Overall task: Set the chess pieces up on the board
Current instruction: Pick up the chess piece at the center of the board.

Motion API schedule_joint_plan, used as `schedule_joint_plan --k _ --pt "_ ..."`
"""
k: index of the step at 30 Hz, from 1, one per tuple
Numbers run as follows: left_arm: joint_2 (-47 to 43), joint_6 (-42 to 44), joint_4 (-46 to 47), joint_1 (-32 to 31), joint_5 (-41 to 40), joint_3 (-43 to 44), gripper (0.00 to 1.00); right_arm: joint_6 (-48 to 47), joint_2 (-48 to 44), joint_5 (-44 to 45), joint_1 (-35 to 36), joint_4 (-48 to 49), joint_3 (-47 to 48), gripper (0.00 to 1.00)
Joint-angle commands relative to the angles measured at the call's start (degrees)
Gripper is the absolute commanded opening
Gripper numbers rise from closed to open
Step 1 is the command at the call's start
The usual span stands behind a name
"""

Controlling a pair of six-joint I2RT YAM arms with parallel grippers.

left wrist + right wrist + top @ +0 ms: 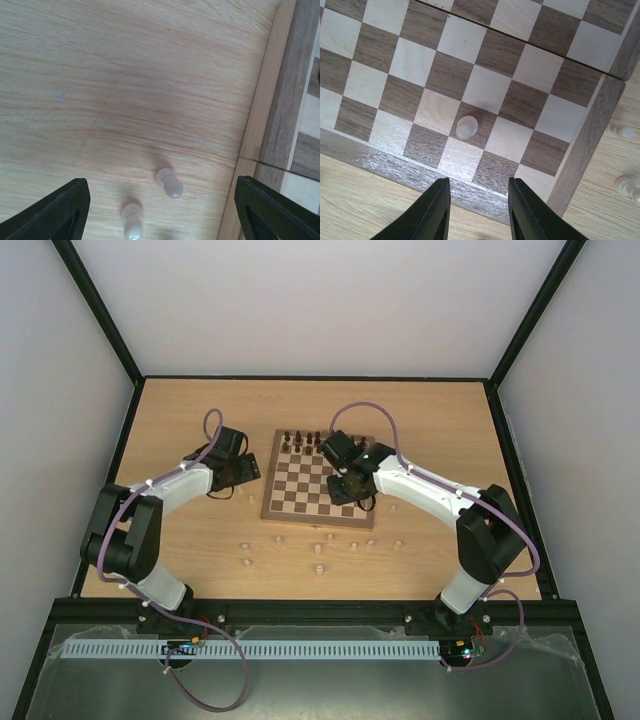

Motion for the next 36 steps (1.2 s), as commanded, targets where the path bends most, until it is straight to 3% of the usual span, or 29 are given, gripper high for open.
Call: schedule_joint_plan --k 1,5,10,19,27,36 --pt "3.3 2.2 -3.7 -0.8 1.9 4.4 0.83 -0.3 -2.7 0.5 0.4 -2.7 -1.6 0.32" --pt "6.6 2.9 -4.6 -1.4 2.5 6.7 0.81 -0.4 -3.4 1.9 0.4 -2.9 -2.4 0.32" --pt "9.4 3.2 -5.4 -2.7 2.2 7.9 0.64 -0.7 -3.7 1.9 0.4 -2.4 -3.1 0.32" --pt "13.3 2.7 -6.1 -5.2 -1.0 9.5 0.51 -1.4 -3.7 1.3 0.4 -1.4 -4.0 0.32" --pt "12.8 2.8 -7.3 -5.2 -3.5 10.7 0.46 -1.8 -3.5 1.6 0.4 -0.5 -5.2 0.32" --pt "11.5 3.5 -8.7 -5.2 -4.3 10.5 0.30 -1.9 -3.2 1.4 0.4 -0.1 -5.3 0.32"
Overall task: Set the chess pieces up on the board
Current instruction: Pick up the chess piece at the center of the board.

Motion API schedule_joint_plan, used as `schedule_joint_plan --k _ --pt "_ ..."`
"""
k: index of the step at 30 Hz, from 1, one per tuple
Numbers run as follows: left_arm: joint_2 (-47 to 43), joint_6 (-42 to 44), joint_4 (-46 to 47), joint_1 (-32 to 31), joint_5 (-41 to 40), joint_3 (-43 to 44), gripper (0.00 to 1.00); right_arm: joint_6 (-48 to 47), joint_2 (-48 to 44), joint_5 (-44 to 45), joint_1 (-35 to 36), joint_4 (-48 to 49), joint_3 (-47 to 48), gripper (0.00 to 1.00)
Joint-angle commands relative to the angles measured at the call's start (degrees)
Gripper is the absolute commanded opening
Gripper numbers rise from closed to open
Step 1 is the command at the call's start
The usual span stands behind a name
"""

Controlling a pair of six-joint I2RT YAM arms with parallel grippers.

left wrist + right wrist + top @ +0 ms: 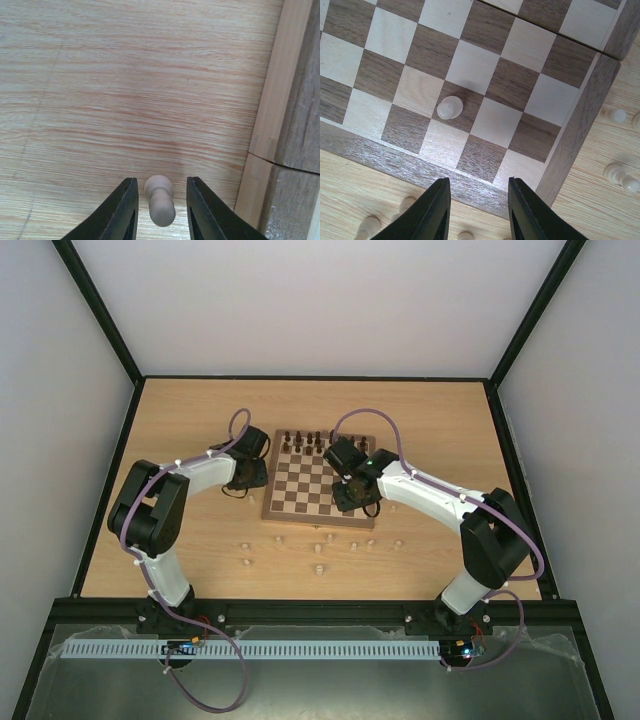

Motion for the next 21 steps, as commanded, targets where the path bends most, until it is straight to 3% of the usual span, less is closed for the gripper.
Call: schedule_joint_plan --k 1,7,13,21 --pt "-1.1 0.8 -2.0 -0.1 -1.0 0.8 0.28 -0.5 -0.8 0.3 0.4 -0.6 -0.7 0.32" --pt "-0.7 1.2 -2.6 -0.1 -0.7 1.0 0.03 -0.1 -1.5 0.4 0.4 -0.5 -1.3 0.32" --pt "-4.4 2.2 -8.4 -3.3 -3.7 4.0 0.02 0.4 -3.3 0.4 0.4 -1.1 -2.0 0.32" --pt "-4.8 5.4 -17.2 -12.7 1.1 12.3 0.04 1.7 -7.7 1.6 0.4 -2.8 -2.8 0.32"
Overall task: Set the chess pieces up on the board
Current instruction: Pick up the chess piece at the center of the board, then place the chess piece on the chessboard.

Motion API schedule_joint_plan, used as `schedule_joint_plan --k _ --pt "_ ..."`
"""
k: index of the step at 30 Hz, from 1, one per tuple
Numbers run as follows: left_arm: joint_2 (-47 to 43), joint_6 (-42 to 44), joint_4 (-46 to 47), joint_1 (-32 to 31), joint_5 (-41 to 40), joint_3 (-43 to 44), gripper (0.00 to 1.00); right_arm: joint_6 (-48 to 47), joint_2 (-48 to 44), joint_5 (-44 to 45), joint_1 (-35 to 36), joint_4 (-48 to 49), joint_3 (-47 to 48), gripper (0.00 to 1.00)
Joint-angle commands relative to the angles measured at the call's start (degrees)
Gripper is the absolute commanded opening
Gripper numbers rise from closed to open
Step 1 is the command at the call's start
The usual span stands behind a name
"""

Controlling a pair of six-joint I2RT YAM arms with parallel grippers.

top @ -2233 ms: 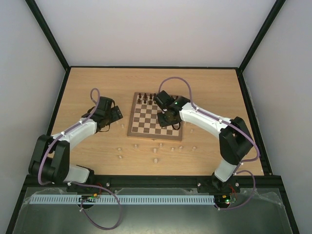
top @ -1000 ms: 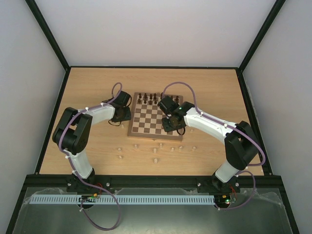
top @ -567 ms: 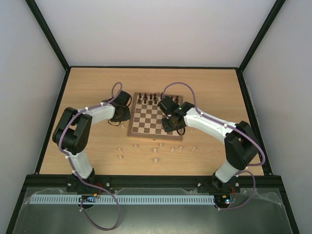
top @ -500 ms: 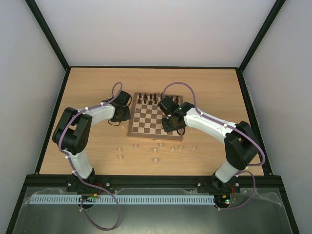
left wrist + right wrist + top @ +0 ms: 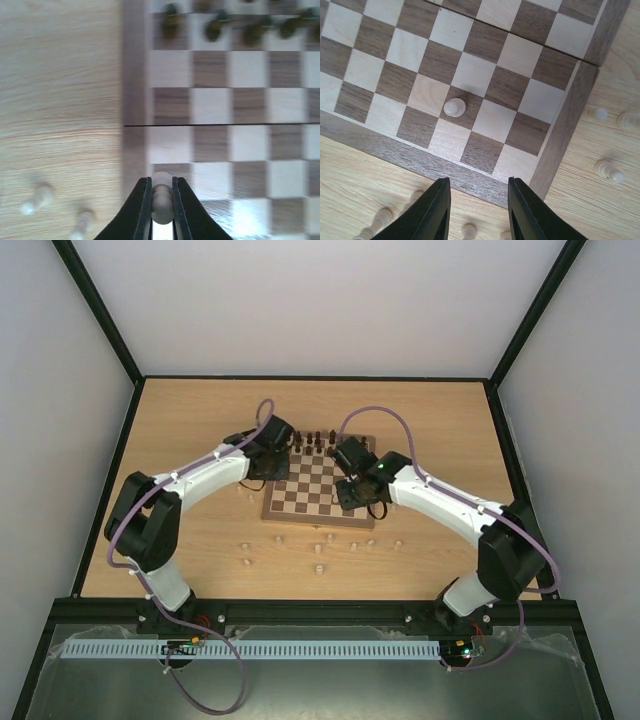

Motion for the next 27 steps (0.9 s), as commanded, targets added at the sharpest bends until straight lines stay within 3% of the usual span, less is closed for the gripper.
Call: schedule_joint_plan --k 1,8,27 --pt "0.2 2.4 -6.9 -5.4 2.3 4.4 0.04 1.4 -3.7 1.6 0.4 -3.8 -1.3 0.32" --pt "5.0 2.1 -7.1 -11.0 3.5 7.6 0.05 2.6 -7.4 2.8 0.3 -5.3 -2.7 0.32" --pt "10.6 2.6 -5.0 -11.6 5.6 7.7 0.10 3.6 -9.8 3.6 0.3 -5.3 -5.7 0.33"
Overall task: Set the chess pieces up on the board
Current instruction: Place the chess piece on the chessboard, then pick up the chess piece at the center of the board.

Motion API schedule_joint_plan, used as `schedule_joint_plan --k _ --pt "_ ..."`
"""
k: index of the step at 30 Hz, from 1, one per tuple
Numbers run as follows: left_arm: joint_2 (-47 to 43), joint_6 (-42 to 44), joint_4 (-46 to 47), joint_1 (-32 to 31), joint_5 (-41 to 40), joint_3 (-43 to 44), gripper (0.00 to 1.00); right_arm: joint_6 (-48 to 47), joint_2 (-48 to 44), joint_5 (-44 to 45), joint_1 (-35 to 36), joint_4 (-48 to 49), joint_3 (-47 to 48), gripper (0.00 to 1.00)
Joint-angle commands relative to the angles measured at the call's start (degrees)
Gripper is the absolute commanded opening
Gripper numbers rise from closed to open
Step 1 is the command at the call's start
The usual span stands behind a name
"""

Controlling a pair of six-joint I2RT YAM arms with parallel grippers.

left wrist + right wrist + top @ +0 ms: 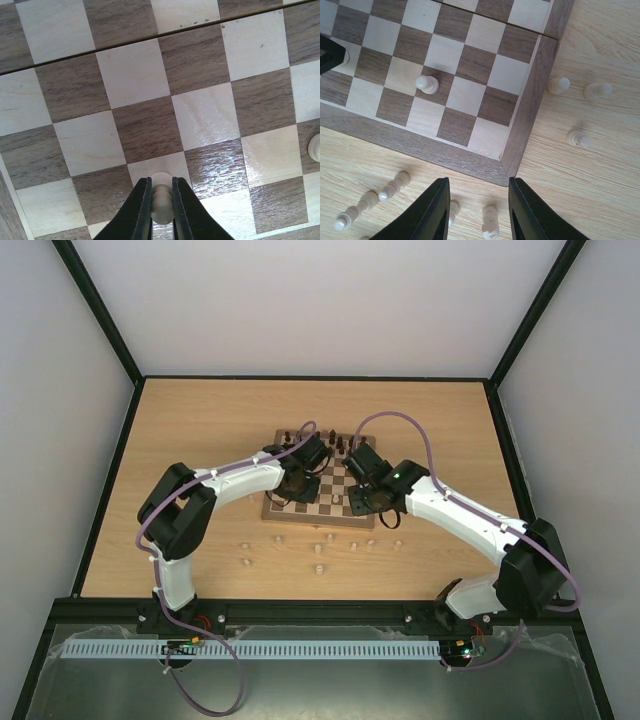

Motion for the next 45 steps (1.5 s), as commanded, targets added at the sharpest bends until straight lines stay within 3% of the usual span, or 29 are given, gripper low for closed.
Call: schedule_joint_plan --k 1,5,10,14,16,17,19,23,26,35,45 --pt "1.2 0.8 -0.6 -0.1 0.7 1.3 0.12 0.6 -1.3 1.1 0.3 -2.8 -1.2 0.33" --pt "0.5 0.8 -1.0 -0.2 0.6 1.3 0.20 1.1 -1.3 2.4 0.3 -2.6 -1.6 0.36" --pt "-2.4 0.9 -1.2 -0.2 0.7 1.6 0.25 1.3 -1.2 3.5 -1.6 -0.7 -2.6 0.49" --pt "-6.7 0.9 -0.8 -0.1 -0.5 1.0 0.42 1.1 -1.9 1.8 -8.9 3.6 -6.0 0.57" --pt "-9.7 0.9 0.5 -0.1 -1.9 -0.5 0.52 1.0 -2.3 1.2 -12.6 5.8 -7.7 0.68" --pt "-11.0 0.9 0.9 0.1 -2.6 -1.4 0.55 1.1 -2.4 1.2 -14.3 6.8 -8.5 0.79" --pt "-13.5 1.1 1.8 0.4 -4.0 -2.9 0.60 1.4 -2.2 0.6 -17.4 8.7 -9.6 0.81" --pt "-17.7 1.1 3.1 1.8 -5.3 -6.1 0.68 1.4 1.1 0.5 -20.7 11.7 -9.8 0.80" --pt "-20.7 0.8 4.5 3.6 -4.4 -9.1 0.70 0.8 5.0 -0.9 -22.8 13.0 -8.4 0.71" --pt "-24.1 1.3 4.6 6.3 -2.9 -12.1 0.67 -0.7 11.7 -0.5 -24.8 13.5 -3.3 0.54" --pt "-24.3 1.4 4.8 7.0 -2.2 -12.3 0.61 -1.6 16.0 -1.9 -25.0 14.4 -2.7 0.41"
